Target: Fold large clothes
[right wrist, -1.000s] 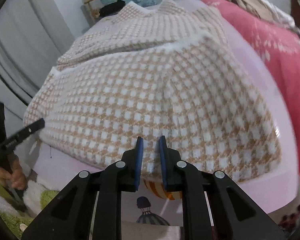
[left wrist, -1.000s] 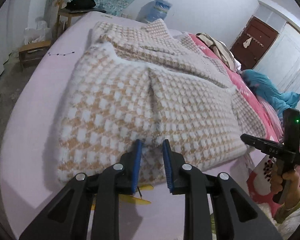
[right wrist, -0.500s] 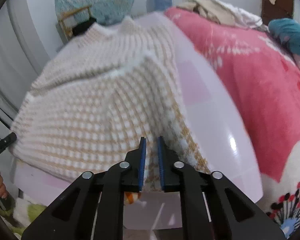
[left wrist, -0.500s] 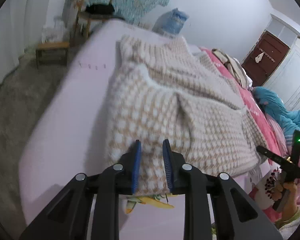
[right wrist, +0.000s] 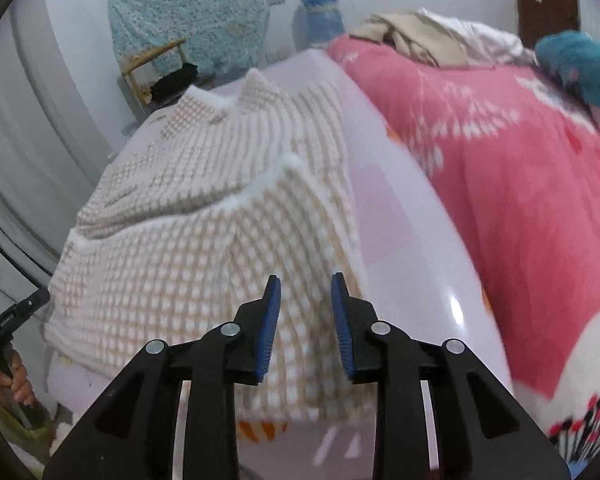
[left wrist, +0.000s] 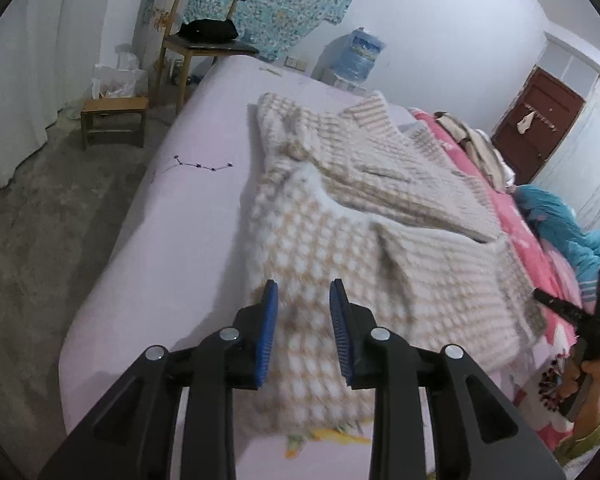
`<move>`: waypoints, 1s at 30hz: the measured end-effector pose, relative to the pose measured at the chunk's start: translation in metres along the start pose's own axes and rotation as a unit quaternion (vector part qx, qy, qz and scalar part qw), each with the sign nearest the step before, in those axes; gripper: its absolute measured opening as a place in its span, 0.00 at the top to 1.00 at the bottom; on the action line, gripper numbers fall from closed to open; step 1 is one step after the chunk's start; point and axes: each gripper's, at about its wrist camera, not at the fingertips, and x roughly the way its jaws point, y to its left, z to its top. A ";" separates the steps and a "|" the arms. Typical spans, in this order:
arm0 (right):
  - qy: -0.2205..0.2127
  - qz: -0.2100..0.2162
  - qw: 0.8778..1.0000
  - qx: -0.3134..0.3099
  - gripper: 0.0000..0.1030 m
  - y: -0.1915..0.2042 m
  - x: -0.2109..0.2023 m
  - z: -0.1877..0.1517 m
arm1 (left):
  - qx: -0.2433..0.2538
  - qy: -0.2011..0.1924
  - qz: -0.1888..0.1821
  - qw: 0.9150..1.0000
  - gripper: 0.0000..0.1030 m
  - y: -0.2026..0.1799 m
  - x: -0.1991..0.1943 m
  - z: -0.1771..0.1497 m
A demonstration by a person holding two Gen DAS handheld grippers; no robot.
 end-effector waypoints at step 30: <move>0.057 0.121 0.982 -0.133 0.38 0.107 0.068 0.098 | 0.136 0.011 0.017 0.990 0.32 -0.091 0.053 0.117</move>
